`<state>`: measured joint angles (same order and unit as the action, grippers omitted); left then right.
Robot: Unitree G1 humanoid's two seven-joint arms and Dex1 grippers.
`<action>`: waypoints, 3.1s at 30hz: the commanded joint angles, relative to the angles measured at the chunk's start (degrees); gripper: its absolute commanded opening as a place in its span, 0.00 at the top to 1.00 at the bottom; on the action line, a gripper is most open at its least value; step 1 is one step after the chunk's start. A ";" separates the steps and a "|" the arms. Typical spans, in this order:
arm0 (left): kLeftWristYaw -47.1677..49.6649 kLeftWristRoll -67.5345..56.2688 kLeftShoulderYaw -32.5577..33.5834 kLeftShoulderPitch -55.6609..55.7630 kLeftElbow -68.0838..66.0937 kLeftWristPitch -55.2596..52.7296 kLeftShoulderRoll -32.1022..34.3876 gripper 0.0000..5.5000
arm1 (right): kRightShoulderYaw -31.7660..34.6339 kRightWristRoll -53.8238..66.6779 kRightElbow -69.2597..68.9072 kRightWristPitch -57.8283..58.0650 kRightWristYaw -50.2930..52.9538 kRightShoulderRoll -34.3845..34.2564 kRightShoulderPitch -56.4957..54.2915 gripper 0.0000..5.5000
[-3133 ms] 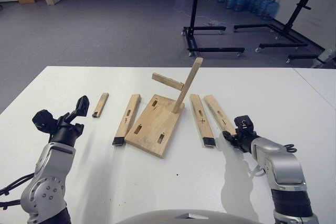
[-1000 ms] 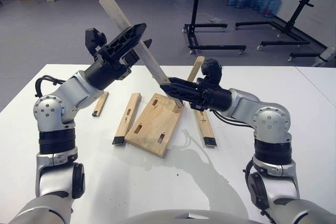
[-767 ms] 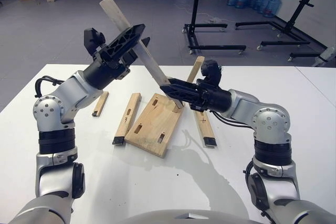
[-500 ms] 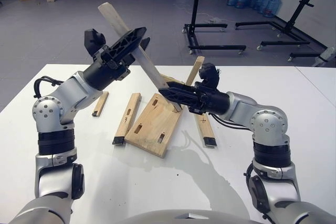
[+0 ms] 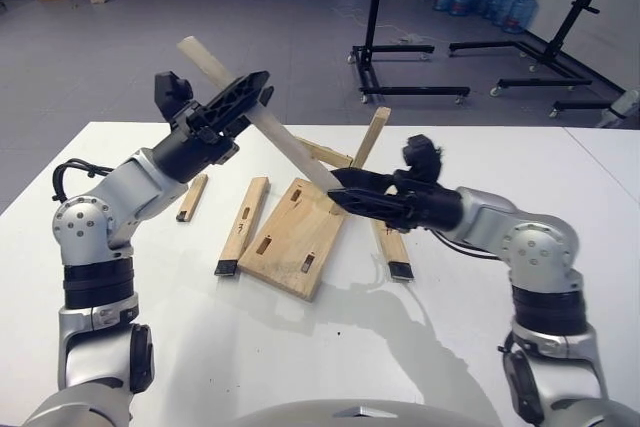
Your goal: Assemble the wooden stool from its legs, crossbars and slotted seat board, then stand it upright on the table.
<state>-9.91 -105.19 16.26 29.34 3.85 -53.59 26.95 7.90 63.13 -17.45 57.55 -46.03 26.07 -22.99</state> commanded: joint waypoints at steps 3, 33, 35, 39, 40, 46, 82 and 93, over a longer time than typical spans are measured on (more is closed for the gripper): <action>-3.69 6.08 3.57 -1.94 -0.55 0.77 4.04 0.63 | 10.46 4.04 1.58 0.11 -1.74 9.84 -1.22 0.18; -15.49 51.71 -0.46 -0.35 11.67 17.46 4.74 0.63 | -47.42 -60.61 4.89 -1.75 8.08 -8.65 -16.90 0.02; -15.36 52.04 -0.50 -0.59 11.75 17.53 4.15 0.63 | -47.32 -60.76 6.09 -0.42 7.76 -9.59 -18.69 0.02; -15.34 52.59 -0.28 -1.33 11.84 17.70 3.43 0.63 | -50.62 -63.14 7.55 -1.92 6.85 -8.53 -20.44 0.02; -15.38 52.78 -0.19 -1.49 11.76 17.76 3.30 0.63 | -51.39 -63.70 7.91 -2.41 6.56 -8.19 -20.57 0.02; -15.47 52.47 0.67 -2.50 11.63 17.73 2.55 0.63 | -55.24 -66.83 12.28 -6.06 5.55 -8.13 -19.68 0.02; -13.04 55.67 -0.94 -3.84 10.01 15.78 0.10 0.63 | -43.81 -79.42 7.04 -36.73 -18.96 15.57 -13.08 0.02; -29.80 56.29 -5.95 3.09 -1.92 18.37 -2.08 0.63 | -27.27 -70.94 4.85 -26.70 -18.52 16.36 -12.48 0.02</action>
<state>-35.70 -48.89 11.39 28.88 6.21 -35.91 25.81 -21.68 -9.90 -11.62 28.26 -65.29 43.02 -37.83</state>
